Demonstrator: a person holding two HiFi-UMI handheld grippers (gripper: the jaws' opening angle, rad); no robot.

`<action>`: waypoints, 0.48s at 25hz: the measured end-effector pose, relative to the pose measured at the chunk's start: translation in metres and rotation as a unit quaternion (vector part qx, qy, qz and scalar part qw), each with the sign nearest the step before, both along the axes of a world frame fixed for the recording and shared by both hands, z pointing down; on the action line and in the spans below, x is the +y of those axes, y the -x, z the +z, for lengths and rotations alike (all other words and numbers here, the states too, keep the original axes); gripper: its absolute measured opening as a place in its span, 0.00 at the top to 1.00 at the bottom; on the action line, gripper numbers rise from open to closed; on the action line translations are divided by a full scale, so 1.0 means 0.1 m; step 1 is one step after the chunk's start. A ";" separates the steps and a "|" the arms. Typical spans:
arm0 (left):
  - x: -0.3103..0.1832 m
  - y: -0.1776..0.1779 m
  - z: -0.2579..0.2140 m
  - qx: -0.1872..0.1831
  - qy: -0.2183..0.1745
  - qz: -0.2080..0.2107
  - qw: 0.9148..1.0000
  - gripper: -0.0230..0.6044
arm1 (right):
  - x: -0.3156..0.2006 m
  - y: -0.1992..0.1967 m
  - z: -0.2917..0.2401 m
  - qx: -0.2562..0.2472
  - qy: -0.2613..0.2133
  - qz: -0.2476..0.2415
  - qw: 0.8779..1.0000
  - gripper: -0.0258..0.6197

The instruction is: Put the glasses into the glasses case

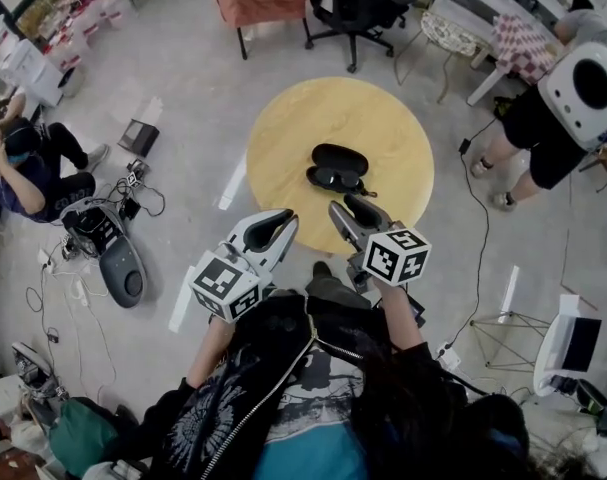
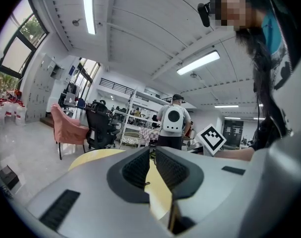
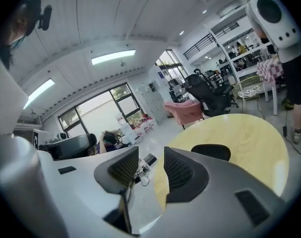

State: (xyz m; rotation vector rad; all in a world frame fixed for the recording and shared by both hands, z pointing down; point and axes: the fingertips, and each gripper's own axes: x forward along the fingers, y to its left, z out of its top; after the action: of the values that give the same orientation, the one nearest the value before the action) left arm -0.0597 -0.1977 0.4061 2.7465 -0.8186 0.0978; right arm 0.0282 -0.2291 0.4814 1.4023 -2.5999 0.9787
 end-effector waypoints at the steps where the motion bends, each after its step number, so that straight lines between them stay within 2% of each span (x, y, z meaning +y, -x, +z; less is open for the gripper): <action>1: 0.05 0.01 0.00 0.001 0.001 0.004 1.000 0.91 | 0.08 0.04 -0.06 -0.002 -0.007 -0.001 1.000 0.71; 5: 0.29 0.07 0.08 0.004 0.010 0.019 1.000 0.91 | 0.37 0.16 -0.17 0.003 -0.022 0.003 1.000 0.73; 12: 0.68 0.12 0.28 0.018 0.040 0.045 0.998 0.91 | 0.94 0.29 -0.11 0.045 -0.010 0.005 0.999 0.73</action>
State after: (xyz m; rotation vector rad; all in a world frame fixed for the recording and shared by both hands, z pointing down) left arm -0.0713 -0.1293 0.4337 2.7000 -0.6681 0.0971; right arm -0.0007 -0.1355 0.4704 1.4302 -2.5471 0.8728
